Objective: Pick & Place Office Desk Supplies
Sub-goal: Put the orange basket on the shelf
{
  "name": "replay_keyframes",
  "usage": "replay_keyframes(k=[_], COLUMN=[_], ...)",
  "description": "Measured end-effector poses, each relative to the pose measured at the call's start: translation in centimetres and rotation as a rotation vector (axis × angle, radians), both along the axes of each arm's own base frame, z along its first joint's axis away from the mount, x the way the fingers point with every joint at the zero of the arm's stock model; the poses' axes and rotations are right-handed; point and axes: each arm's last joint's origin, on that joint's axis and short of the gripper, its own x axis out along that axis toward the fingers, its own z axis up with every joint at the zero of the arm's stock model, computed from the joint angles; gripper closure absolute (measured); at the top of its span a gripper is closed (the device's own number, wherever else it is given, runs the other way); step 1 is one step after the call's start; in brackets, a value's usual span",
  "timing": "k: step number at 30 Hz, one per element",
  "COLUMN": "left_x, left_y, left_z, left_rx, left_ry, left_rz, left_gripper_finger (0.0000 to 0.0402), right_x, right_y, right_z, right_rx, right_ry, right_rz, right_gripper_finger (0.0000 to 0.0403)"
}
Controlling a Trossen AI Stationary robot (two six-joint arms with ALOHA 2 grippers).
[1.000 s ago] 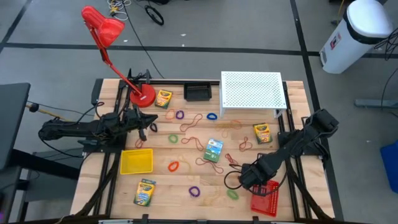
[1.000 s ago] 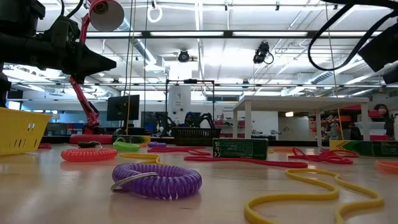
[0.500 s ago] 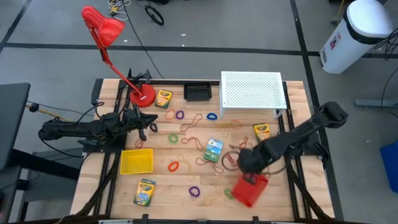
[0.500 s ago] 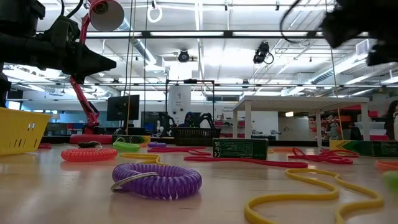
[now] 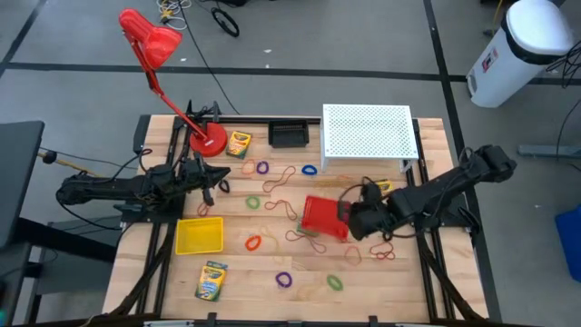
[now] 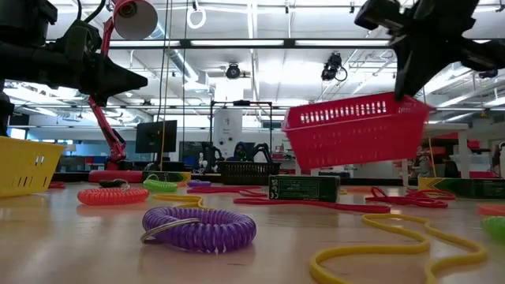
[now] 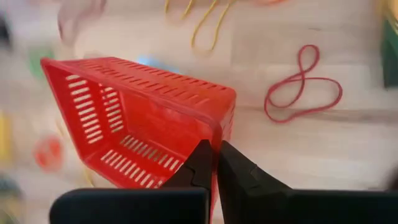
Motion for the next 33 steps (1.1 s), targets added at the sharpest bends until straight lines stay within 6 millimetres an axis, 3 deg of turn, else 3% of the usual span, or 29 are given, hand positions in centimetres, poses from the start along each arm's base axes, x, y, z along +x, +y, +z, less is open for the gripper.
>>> replay_keyframes(k=[3,6,12,19,25,33], left_x=[0.0,0.0,0.0,0.0,0.0,0.0], left_y=[0.0,0.0,0.0,0.0,0.0,0.0], left_z=[0.0,0.0,0.0,0.0,0.0,0.0], left_rx=[0.0,0.0,0.0,0.0,0.0,0.0], left_ry=[0.0,-0.001,-0.002,-0.002,-0.002,-0.002], left_rz=[0.0,0.0,0.0,0.0,0.0,0.0], left_gripper_finger=[0.0376,0.0376,0.0376,0.0376,0.0376,0.0376], right_x=[-0.6,-0.2,0.1,-0.5,-0.6,-0.3], right_y=[0.4,-0.1,-2.7,-3.7,-3.6,-3.2], right_z=[-0.8,-1.8,-2.3,-4.2,-5.3,-4.7], right_rx=[0.018,0.069,-0.029,-0.018,0.005,0.001], right_ry=[-0.067,-0.083,-0.123,-0.074,-0.065,0.063], right_rz=[-0.169,-0.207,-0.299,-0.339,-0.292,0.028], right_gripper_finger=[0.0394,0.0394,0.0394,0.0393,0.0378,0.0284])
